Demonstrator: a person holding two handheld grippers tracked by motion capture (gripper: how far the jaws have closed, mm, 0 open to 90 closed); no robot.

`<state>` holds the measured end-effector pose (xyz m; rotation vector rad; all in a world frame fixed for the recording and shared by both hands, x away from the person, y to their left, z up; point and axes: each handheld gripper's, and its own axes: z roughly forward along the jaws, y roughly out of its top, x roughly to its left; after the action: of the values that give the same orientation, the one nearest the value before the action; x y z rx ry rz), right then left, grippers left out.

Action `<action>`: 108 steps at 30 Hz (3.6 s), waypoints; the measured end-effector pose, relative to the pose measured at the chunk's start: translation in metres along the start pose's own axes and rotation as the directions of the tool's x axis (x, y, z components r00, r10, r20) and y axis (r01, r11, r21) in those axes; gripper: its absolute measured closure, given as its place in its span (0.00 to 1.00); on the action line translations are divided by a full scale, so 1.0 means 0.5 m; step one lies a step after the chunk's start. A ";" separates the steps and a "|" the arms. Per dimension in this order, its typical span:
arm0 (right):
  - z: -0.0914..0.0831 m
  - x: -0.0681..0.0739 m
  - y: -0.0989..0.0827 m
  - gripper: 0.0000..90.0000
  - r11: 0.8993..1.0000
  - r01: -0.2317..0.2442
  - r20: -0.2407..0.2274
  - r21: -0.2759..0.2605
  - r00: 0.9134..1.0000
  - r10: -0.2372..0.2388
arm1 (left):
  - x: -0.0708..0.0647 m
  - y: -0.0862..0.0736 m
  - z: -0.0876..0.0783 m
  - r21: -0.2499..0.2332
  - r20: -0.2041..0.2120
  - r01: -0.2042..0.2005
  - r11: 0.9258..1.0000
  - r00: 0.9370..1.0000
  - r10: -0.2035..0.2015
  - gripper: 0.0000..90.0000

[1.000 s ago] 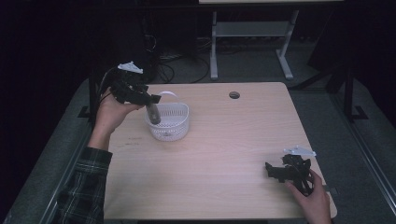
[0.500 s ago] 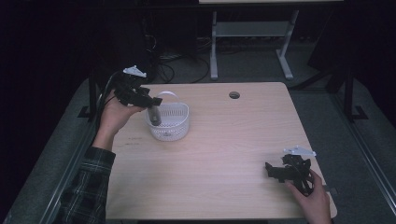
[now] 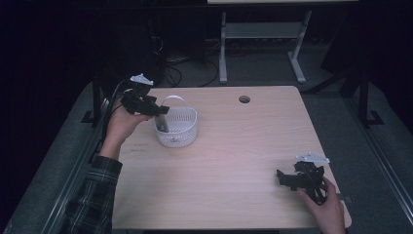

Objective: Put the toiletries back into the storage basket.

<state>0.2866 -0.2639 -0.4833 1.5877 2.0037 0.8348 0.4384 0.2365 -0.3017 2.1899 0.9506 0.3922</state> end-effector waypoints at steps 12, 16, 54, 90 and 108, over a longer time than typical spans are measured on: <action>0.000 0.000 0.000 0.00 1.000 0.000 0.000 0.000 1.000 0.000 | 0.004 -0.017 0.020 0.022 -0.003 0.010 1.000 1.000 -0.010 0.33; 0.000 0.000 0.000 0.00 1.000 0.000 0.000 0.000 1.000 0.000 | 0.007 -0.023 0.028 0.025 0.000 0.015 1.000 1.000 -0.015 0.33; 0.000 0.000 0.000 0.00 1.000 0.000 0.000 0.000 1.000 0.000 | 0.003 -0.056 0.082 0.064 -0.008 0.018 0.998 1.000 -0.017 0.33; 0.000 0.000 0.000 0.00 1.000 0.000 0.000 0.000 1.000 0.000 | 0.011 -0.085 0.021 0.005 -0.029 0.008 1.000 1.000 -0.007 0.18; 0.000 0.000 0.000 0.00 1.000 0.000 0.001 0.000 1.000 0.000 | -0.008 -0.151 -0.027 -0.009 -0.050 0.003 1.000 0.999 -0.004 0.18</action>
<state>0.2865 -0.2639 -0.4832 1.5881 2.0031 0.8337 0.3901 0.2764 -0.3458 2.1790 0.9775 0.4502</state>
